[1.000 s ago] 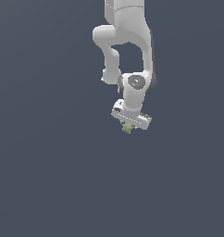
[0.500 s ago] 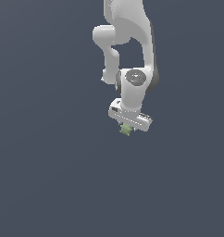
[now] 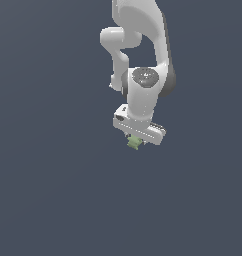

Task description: Pick up the object and move it to a goal position.

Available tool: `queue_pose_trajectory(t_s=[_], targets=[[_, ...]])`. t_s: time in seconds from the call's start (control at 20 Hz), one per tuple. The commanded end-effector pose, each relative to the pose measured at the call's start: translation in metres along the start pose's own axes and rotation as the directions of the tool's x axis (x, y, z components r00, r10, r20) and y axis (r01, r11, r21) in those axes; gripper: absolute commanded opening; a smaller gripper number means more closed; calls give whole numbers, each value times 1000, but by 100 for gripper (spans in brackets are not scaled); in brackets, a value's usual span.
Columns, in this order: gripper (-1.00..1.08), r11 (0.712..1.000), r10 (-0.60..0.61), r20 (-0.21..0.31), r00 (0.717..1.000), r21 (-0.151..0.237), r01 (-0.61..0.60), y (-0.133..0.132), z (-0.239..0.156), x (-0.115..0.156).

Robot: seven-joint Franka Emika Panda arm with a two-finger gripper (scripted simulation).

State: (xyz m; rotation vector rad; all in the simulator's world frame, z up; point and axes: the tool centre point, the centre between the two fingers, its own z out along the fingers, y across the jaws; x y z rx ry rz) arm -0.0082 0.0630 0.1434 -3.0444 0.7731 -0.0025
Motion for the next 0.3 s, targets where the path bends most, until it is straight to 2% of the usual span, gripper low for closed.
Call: queue_pose_trajectory(t_s=[0.0,0.25], targets=[[-100,1000,-1,1,1000,-1,1,-1,-5,6],[-100,1000,-1,1,1000,-1,1,-2,-9,10]])
